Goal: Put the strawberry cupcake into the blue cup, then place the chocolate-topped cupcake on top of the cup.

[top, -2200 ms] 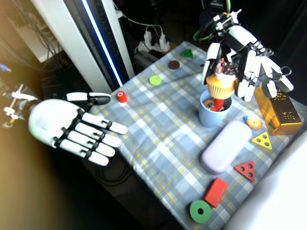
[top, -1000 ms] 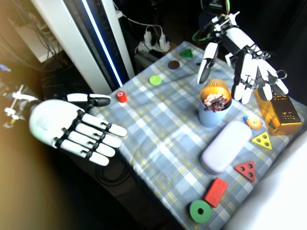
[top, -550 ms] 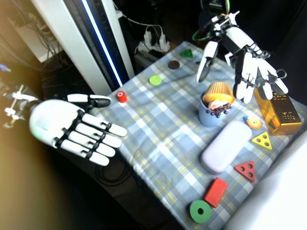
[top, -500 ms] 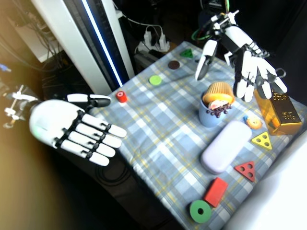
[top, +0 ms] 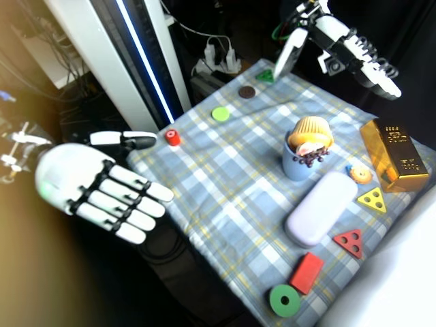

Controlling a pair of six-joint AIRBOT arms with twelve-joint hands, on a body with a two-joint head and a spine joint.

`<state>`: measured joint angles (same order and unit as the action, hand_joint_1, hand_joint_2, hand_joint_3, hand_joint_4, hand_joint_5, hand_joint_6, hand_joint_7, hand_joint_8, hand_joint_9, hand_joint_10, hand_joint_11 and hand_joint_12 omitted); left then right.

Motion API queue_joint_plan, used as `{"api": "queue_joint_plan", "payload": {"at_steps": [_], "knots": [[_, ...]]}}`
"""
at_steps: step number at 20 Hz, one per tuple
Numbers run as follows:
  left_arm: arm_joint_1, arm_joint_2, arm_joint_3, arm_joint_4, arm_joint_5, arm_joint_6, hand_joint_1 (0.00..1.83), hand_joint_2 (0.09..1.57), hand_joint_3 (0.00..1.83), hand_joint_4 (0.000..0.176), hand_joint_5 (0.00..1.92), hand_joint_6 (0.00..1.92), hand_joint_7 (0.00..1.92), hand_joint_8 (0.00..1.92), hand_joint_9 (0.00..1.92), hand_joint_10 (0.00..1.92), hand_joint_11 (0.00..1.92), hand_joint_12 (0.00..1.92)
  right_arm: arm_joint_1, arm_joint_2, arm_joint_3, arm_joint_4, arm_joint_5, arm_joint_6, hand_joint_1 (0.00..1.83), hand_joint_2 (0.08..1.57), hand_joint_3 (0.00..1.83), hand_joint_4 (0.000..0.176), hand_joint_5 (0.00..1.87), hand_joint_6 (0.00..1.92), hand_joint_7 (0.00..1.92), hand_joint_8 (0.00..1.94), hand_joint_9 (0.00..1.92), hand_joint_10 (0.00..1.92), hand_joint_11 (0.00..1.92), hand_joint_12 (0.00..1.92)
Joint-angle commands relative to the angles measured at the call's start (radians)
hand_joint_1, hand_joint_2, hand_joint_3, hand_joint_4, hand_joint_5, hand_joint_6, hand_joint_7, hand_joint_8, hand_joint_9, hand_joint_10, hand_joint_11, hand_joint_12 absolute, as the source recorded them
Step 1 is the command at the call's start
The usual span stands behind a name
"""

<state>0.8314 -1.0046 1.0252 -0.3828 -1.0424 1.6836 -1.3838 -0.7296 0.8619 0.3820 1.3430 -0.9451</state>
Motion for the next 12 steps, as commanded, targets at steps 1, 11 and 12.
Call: {"api": "queue_joint_plan", "payload": {"at_steps": [1,11,12], "knots": [[0.013,0.017,-0.011,0.000,-0.136,0.005,0.00,1.04,0.02,0.122,0.01,0.00,0.00,0.00,0.00,0.00,0.00,0.00,0.002,0.000,-0.001,0.013,0.140,0.005,0.00,0.84,0.01,0.041,0.00,0.00,0.00,0.00,0.00,0.00,0.00,0.00],[0.401,0.063,-0.221,-0.314,-0.553,0.130,0.00,0.94,0.00,0.145,0.06,0.00,0.02,0.00,0.00,0.00,0.00,0.00,-0.097,-0.050,-0.051,0.160,0.365,-0.109,0.00,0.88,0.00,0.091,0.00,0.00,0.00,0.00,0.00,0.00,0.00,0.00],[0.442,0.061,-0.252,-0.352,-0.630,0.130,0.00,0.96,0.01,0.116,0.07,0.00,0.02,0.00,0.00,0.00,0.00,0.00,-0.115,-0.059,-0.070,0.186,0.419,-0.123,0.00,0.89,0.01,0.106,0.00,0.00,0.00,0.00,0.00,0.00,0.00,0.00]]}}
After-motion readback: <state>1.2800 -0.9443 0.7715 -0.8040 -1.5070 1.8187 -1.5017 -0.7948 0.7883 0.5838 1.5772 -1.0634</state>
